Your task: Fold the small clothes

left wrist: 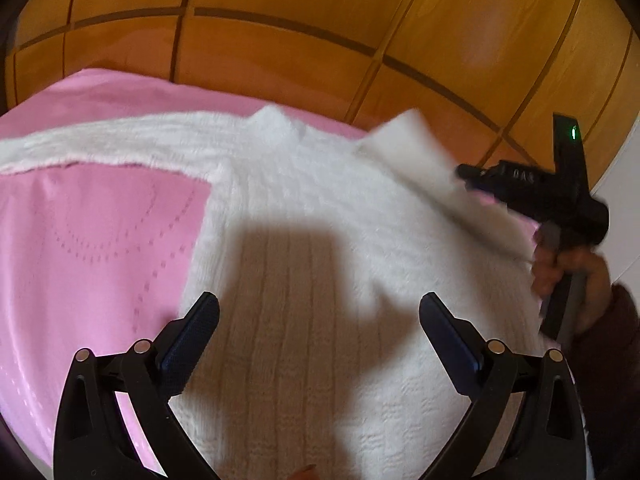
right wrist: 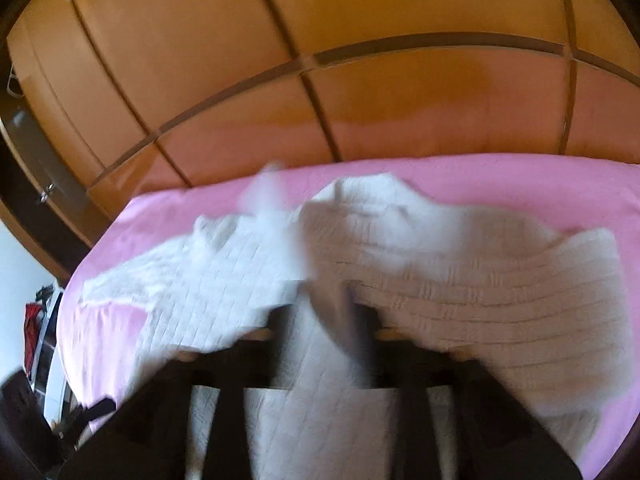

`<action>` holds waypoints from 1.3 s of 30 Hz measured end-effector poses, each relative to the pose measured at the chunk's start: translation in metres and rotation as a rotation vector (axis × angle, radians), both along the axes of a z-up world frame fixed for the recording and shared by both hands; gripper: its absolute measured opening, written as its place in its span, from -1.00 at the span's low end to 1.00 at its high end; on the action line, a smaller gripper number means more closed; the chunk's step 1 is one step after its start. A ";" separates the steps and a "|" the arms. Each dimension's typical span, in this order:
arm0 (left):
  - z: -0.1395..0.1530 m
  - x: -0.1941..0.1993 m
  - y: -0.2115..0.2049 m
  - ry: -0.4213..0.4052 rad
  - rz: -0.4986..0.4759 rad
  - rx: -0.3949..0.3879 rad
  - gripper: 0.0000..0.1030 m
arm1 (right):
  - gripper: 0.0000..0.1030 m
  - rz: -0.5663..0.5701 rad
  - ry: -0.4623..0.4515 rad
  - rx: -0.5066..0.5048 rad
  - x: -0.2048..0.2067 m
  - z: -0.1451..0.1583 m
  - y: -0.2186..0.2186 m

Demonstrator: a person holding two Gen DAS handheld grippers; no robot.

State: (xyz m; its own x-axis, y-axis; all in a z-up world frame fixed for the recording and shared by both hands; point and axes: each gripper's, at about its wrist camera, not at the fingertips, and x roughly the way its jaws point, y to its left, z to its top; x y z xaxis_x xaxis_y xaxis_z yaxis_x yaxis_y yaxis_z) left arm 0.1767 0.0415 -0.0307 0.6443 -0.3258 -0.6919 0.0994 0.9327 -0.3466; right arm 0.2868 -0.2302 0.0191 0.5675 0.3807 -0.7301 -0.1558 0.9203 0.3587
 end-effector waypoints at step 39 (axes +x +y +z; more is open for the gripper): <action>-0.035 0.155 -0.023 0.143 0.039 -0.046 -0.90 | 0.28 -0.284 0.069 -0.110 -0.034 -0.025 -0.103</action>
State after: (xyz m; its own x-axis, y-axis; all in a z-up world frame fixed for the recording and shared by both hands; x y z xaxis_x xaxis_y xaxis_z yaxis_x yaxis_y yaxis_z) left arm 0.3321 0.0188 -0.0659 0.5529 -0.3359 -0.7625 0.0096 0.9176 -0.3973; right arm 0.2523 -0.3327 -0.0060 0.5877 0.1302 -0.7985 0.1342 0.9576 0.2550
